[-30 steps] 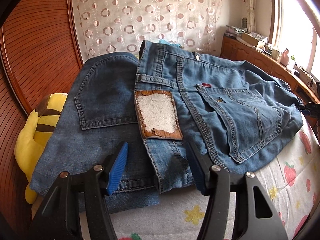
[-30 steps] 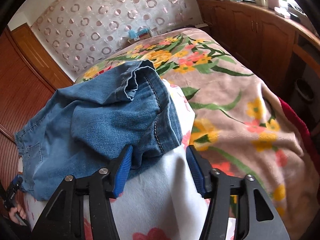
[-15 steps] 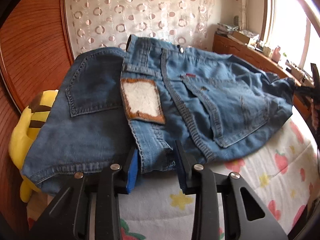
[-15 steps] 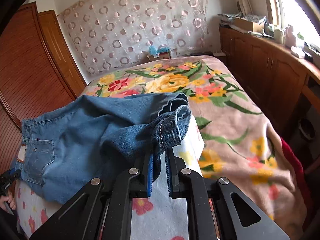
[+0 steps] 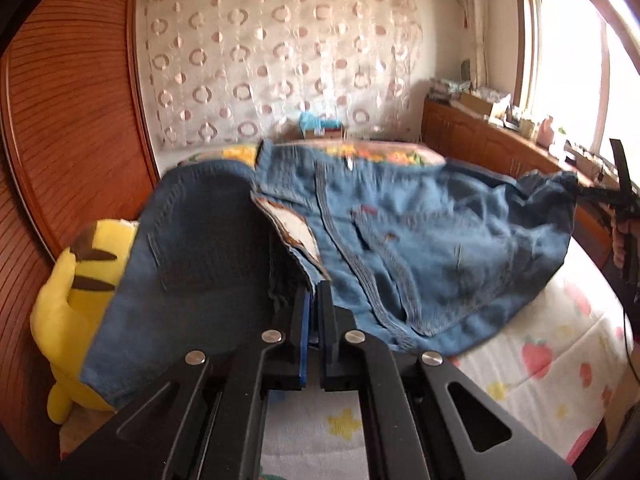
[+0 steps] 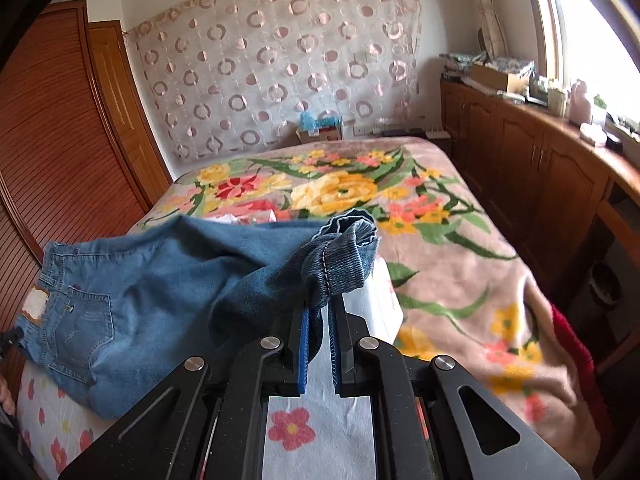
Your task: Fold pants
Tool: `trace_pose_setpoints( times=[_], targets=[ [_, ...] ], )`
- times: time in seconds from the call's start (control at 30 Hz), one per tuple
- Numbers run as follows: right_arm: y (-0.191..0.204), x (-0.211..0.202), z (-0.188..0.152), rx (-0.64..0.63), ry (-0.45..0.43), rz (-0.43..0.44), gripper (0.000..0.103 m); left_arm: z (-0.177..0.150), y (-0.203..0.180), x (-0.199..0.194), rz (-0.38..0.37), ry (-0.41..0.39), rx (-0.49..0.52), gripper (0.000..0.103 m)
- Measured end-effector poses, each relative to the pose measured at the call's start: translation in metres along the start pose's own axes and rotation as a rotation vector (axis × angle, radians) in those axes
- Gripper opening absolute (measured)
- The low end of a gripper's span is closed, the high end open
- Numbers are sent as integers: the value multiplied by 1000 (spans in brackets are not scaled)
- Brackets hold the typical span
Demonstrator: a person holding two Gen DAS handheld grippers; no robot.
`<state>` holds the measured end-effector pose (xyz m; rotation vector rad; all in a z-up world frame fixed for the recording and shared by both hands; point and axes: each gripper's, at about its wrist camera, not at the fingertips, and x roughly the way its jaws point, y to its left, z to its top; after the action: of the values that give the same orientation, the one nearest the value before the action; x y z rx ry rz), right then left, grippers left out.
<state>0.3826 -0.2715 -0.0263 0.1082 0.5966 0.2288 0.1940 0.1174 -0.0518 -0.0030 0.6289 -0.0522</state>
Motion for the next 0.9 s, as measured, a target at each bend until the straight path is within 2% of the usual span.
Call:
trace_pose_setpoints(
  times=[0.1, 0.37, 0.5, 0.7, 0.9],
  targets=[
    [1, -13, 0, -3, -45, -11, 7, 13, 5, -8, 18, -6, -1, 3],
    [10, -60, -9, -34, -114, 4, 7, 40, 2, -57, 20, -95, 26, 3],
    [9, -84, -28, -41, -126, 19, 7, 35, 2, -81, 21, -115, 22, 3],
    [5, -126, -72, -65, -107, 23, 7, 7, -3, -123, 0, -134, -4, 3],
    [-1, -180, -114, -64, -92, 73, 7, -6, 15, -151, 21, -145, -32, 3]
  ],
)
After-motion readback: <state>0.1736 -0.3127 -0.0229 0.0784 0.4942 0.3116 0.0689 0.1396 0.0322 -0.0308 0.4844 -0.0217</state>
